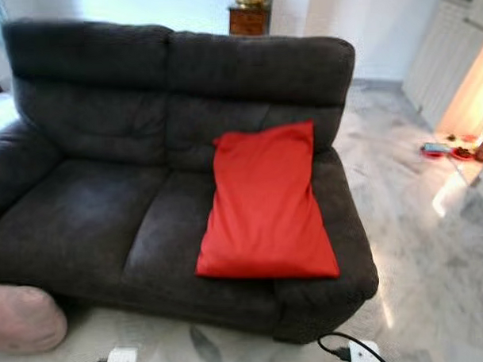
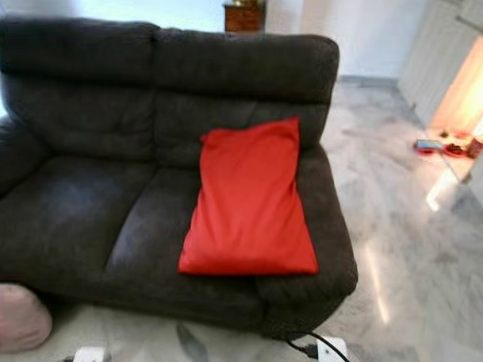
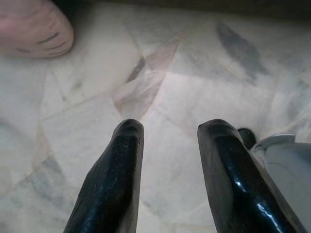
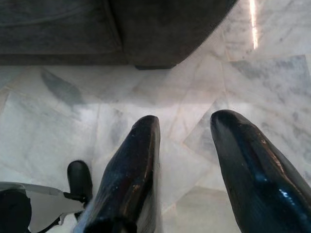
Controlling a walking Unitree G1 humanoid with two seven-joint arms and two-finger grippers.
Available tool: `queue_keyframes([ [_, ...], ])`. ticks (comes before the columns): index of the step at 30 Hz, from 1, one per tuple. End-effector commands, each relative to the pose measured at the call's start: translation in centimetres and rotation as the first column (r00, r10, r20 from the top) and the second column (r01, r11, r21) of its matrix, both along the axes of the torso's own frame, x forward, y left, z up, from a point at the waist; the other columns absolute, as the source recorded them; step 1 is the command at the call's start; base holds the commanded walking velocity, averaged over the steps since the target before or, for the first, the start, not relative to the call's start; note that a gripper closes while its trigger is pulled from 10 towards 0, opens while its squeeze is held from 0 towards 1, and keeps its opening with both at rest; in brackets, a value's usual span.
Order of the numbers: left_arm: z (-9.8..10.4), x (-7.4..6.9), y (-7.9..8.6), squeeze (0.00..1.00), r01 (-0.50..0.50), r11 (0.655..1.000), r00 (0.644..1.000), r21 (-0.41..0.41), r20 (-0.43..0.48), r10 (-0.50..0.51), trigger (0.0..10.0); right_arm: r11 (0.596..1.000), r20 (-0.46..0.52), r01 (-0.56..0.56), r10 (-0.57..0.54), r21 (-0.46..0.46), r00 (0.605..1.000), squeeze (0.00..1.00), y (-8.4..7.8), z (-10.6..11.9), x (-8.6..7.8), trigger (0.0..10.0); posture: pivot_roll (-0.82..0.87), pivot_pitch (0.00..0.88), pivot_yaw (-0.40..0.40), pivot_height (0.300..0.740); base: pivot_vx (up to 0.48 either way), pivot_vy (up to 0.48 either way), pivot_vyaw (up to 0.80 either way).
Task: Move the pillow to the sofa from floor
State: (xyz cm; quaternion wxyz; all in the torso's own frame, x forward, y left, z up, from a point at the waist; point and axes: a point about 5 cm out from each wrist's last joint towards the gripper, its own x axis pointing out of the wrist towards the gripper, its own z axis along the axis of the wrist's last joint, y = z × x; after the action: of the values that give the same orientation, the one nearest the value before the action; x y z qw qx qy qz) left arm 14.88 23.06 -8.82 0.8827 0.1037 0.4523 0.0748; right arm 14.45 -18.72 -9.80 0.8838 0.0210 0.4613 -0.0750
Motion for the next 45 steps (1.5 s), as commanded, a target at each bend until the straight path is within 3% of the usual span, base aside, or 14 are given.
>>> queue_keyframes([
  [1, -0.03, 0.4, -0.75, 0.0, 0.01, 1.0, 1.0, -0.018, 0.004, -0.01, 10.0, 1.0, -0.01, 0.018, -0.019, -0.018, 1.0, 0.0, -0.92, -0.01, -0.33, 10.0, -0.03, 0.0, -0.034, 0.74, 0.0, 0.334, 0.0],
  [45, -0.37, -0.36, -0.74, 0.0, -0.007, 1.0, 1.0, -0.027, -0.028, 0.006, 10.0, 1.0, 0.004, 0.018, -0.018, -0.013, 1.0, 0.0, -0.98, 0.05, -0.31, 10.0, -0.02, 0.0, -0.046, 0.74, 0.0, 0.333, 0.0],
])
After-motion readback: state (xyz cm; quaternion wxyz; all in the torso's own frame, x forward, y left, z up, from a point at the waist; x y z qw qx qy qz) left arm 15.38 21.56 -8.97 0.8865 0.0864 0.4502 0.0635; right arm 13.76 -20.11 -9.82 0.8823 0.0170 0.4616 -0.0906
